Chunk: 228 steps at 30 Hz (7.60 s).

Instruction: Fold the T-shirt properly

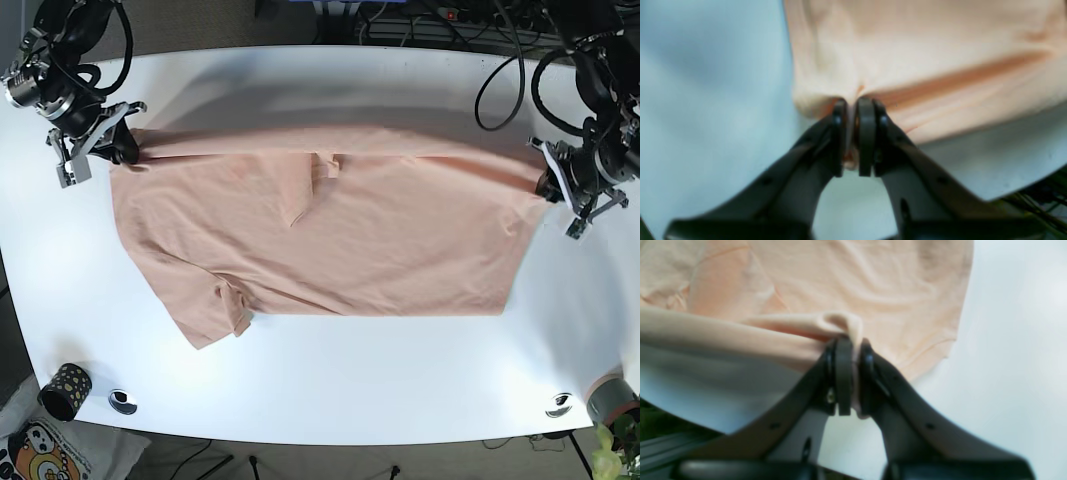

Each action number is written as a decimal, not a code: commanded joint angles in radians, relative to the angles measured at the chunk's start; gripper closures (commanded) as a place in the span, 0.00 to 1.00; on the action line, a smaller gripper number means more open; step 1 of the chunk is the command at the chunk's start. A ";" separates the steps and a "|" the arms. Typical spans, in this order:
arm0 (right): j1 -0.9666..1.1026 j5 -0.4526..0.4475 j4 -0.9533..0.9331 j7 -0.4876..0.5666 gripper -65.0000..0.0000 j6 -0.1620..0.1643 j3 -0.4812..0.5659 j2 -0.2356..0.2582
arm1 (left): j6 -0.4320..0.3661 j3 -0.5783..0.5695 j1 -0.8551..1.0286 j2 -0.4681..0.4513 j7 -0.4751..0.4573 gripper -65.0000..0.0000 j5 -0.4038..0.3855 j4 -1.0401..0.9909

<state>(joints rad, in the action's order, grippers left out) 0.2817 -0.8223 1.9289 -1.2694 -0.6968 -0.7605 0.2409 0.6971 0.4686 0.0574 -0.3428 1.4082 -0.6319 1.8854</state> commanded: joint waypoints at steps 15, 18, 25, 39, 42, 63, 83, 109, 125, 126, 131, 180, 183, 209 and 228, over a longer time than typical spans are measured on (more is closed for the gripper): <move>-0.012 -0.016 0.017 0.018 1.00 -0.001 -0.006 0.013 | 0.001 -0.117 -0.074 -0.065 -0.012 0.39 0.067 -0.054; -0.012 -0.016 0.017 0.018 1.00 -0.001 -0.006 0.013 | 0.001 -0.021 -0.043 -0.066 -0.012 0.38 0.025 -0.060; -0.012 -0.018 0.017 0.018 1.00 -0.001 -0.006 0.013 | 0.001 -0.005 -0.018 -0.068 -0.012 0.38 0.002 -0.112; -0.026 -0.015 0.016 0.018 1.00 -0.001 -0.004 0.011 | 0.001 -0.152 -0.064 -0.066 -0.129 0.39 0.004 -0.340; -0.028 -0.013 0.016 0.018 1.00 -0.001 -0.004 0.011 | 0.001 -0.173 -0.066 -0.068 -0.172 0.41 0.004 -0.379; -0.017 -0.018 0.017 0.018 1.00 -0.001 -0.007 0.011 | 0.001 -0.080 0.034 -0.144 -0.135 0.96 0.134 -0.028; 0.001 -0.015 0.017 0.018 1.00 -0.001 -0.006 0.011 | 0.001 0.009 -0.012 -0.069 -0.059 0.31 0.139 -0.007; -0.012 -0.018 0.017 0.018 1.00 -0.001 -0.006 0.011 | 0.001 -0.170 -0.158 -0.014 -0.074 0.46 0.139 -0.396; -0.012 -0.018 0.017 0.018 1.00 -0.001 -0.006 0.011 | 0.001 -0.218 -0.132 -0.042 -0.102 0.93 0.137 -0.300; -0.012 -0.018 0.017 0.018 1.00 -0.001 -0.006 0.011 | 0.001 -0.218 -0.123 -0.043 -0.097 0.93 0.137 -0.261; -0.012 -0.018 0.017 0.018 1.00 -0.001 -0.007 0.011 | 0.001 -0.201 -0.066 -0.072 -0.076 0.94 0.139 -0.074; 0.155 -0.194 0.019 0.021 0.98 -0.001 -0.072 -0.008 | 0.001 -0.026 0.192 -0.172 -0.034 0.57 0.139 0.075; 0.152 -0.194 0.019 0.024 0.74 -0.001 -0.072 -0.004 | 0.001 0.038 0.192 -0.135 -0.036 0.49 0.140 0.075; -0.117 0.126 -0.167 0.024 0.22 -0.001 0.072 0.044 | 0.001 0.104 0.184 -0.023 -0.211 0.45 0.306 -0.168; -0.109 0.180 -0.283 0.032 0.44 -0.001 0.123 0.044 | 0.001 0.108 0.152 -0.006 -0.211 0.45 0.307 -0.171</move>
<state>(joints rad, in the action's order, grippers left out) 0.1841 -0.6270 1.6306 -1.2587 -0.6968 -0.6312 0.2634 0.6971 0.5694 0.2165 -0.3283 1.2060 -0.3180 1.7023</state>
